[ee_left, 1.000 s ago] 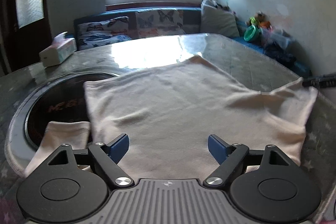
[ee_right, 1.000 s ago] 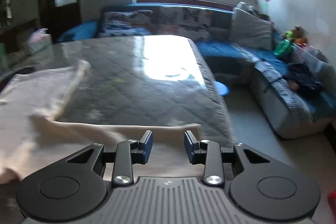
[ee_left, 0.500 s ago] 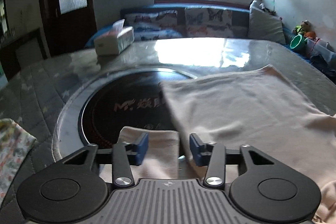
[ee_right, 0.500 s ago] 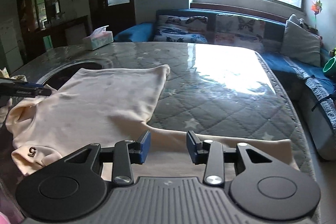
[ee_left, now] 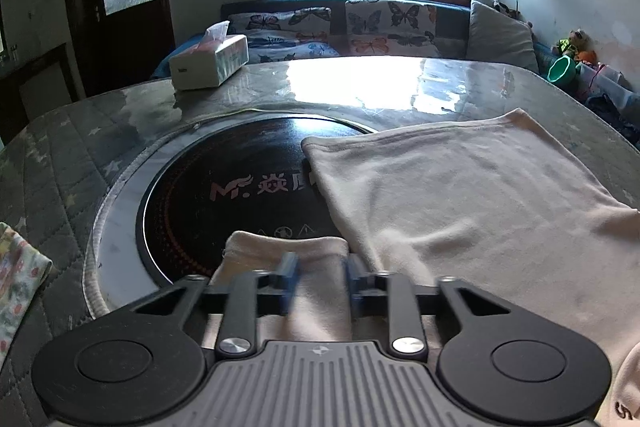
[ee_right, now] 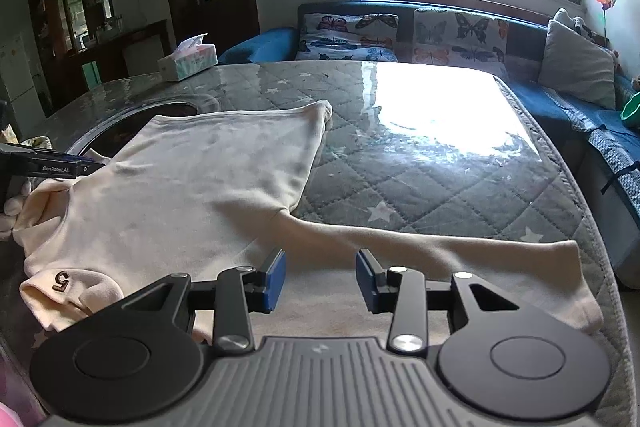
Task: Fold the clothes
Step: 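Grasp the sleeve cuff with the left gripper and pull it across the body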
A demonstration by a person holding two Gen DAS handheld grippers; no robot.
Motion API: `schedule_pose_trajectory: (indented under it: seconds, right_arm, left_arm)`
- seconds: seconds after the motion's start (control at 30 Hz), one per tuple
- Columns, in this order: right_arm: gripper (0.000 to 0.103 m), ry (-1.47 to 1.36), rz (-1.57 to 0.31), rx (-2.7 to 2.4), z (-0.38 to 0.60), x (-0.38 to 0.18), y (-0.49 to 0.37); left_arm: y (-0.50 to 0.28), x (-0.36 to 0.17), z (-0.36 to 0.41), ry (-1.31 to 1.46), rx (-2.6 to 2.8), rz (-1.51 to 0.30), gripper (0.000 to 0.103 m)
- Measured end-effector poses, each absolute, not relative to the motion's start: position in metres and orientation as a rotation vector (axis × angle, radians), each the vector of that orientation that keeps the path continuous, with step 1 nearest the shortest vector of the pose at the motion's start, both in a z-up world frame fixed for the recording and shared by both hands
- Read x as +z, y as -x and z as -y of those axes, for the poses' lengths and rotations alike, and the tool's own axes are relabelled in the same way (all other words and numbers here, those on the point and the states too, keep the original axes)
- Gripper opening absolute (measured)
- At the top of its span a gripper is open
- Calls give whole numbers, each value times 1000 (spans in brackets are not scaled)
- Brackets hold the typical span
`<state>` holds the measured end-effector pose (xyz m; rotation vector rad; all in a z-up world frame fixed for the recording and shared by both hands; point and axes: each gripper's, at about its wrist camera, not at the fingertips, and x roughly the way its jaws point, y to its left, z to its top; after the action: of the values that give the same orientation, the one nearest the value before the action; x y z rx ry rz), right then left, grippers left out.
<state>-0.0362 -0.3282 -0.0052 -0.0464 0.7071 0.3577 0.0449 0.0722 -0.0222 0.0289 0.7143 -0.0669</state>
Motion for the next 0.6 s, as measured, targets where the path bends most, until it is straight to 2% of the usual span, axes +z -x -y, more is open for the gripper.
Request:
schedule_pose_trajectory:
  seconds: [0.03,0.13,0.6]
  right_arm:
    - [39,48,-706,354,328,-5,37]
    - [39,43,-701,350,329,-4,39]
    - [39,52,-685,346,323,2,46]
  left_arm:
    - [-44,-21,-76,1,-69,-716,8]
    - [-35,-13,-90,71,-51,-684,6]
    - [64,26,-162,269,170,-496,5]
